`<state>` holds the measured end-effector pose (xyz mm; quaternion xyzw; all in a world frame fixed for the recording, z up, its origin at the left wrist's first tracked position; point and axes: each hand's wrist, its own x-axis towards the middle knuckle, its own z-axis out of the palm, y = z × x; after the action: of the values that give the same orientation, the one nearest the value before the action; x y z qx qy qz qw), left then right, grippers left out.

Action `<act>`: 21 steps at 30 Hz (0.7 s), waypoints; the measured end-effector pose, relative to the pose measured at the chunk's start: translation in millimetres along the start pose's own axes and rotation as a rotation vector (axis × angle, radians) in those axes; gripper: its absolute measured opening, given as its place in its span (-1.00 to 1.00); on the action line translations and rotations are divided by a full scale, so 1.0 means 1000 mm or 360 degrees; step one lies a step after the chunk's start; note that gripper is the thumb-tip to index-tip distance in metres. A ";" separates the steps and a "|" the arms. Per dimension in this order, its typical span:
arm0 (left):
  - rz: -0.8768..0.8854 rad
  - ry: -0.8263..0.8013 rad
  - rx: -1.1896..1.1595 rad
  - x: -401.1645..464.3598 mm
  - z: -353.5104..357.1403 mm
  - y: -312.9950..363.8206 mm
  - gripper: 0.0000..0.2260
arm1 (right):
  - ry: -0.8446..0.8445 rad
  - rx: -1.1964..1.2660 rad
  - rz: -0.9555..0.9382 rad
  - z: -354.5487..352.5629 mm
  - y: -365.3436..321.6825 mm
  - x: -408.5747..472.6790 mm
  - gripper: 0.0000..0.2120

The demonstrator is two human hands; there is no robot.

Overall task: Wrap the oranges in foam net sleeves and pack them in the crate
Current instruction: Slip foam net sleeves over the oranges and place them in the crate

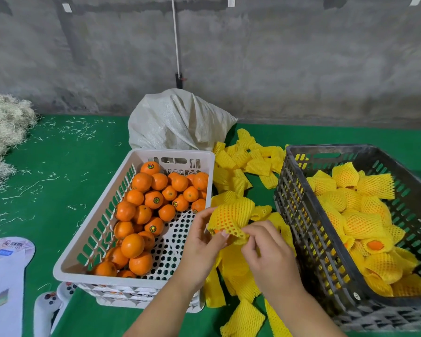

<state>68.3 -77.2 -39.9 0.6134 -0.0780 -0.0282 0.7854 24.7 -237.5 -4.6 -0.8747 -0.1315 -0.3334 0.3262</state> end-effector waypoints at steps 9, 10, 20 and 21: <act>-0.0067 -0.0096 -0.0039 0.004 -0.013 -0.007 -0.28 | -0.0370 0.0357 0.0461 0.012 -0.006 -0.008 -0.41; -0.0077 -0.0168 0.0001 0.004 -0.015 -0.009 -0.21 | -0.0400 0.0388 0.0450 0.011 -0.004 -0.007 -0.39; 0.0146 0.0130 0.0317 -0.002 -0.003 -0.004 -0.30 | -0.0091 0.0519 0.0600 0.027 -0.014 -0.036 -0.73; 0.0180 0.0158 0.0367 -0.003 -0.003 -0.004 -0.27 | -0.0159 0.0581 0.0681 0.028 -0.016 -0.040 -0.70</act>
<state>66.3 -74.9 -44.2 0.6948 -0.0762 0.0558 0.7130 1.6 -207.6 -40.0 -0.8247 -0.0176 -0.1842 0.5344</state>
